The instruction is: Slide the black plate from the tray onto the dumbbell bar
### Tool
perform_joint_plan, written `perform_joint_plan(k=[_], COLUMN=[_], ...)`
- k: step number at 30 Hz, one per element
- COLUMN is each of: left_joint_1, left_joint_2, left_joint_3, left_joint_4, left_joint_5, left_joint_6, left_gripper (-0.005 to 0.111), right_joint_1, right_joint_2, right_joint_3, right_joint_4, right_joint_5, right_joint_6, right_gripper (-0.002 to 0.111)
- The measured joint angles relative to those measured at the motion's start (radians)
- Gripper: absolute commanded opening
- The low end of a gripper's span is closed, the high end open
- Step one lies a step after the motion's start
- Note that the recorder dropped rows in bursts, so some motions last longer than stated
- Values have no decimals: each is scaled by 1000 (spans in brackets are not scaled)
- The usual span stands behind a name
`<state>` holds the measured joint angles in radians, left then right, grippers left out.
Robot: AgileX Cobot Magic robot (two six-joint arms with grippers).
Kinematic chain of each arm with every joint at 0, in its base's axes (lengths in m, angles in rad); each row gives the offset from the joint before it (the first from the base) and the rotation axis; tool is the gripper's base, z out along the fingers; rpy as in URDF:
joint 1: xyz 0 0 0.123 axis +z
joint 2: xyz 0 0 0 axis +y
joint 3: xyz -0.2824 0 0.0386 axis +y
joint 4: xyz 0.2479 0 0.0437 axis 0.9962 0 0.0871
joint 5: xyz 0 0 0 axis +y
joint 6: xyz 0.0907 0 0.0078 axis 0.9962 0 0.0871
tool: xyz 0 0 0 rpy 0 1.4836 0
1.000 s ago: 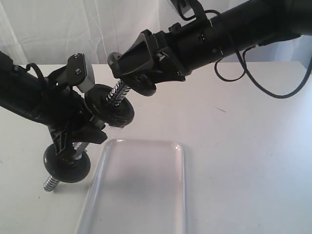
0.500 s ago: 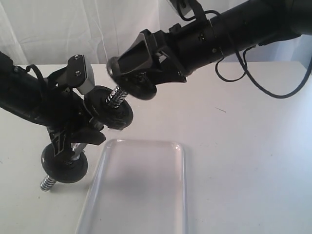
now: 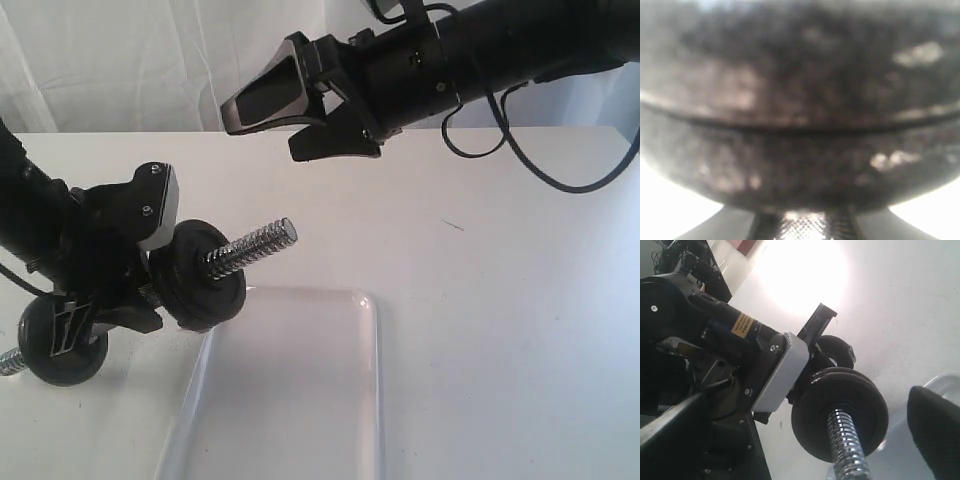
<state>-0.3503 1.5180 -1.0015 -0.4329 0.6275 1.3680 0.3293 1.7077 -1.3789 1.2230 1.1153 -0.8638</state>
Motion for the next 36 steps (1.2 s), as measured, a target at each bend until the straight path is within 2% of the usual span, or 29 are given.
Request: perform_joint_plan(k=[4,7,11,15,22,28,36], left_joint_1=[0,2,2,0,0,2,2], left_joint_2=[0,0,0,0,0,0,0], left_joint_3=[0,0,0,0,0,0,0], left_joint_4=[5,-47,-134,-174,5,187,295], left_joint_5=[-12,-28,-61,-105,-144,-70,-35], left_joint_6=[-90,-142,-246,-420,-739,-1004,-1341], left_gripper=[0,0,0,0,0,0,0], right_joint_1=[0,-2,-4,-8,-8,-8,-8], right_joint_2=[-31,-65,-119,-167,-207,-220,-224], right_joint_3=[-6,-12,-15,-17,-17,-17,-17], right_joint_4=[-18,-61,-176,-323,-424,-436,-442], right_joint_5=[-21,-61,-151,-185,-133,-109,-68], right_joint_6=[0,10,105,215,262,269,269], right_gripper=[105,105,105,105,105,105,105])
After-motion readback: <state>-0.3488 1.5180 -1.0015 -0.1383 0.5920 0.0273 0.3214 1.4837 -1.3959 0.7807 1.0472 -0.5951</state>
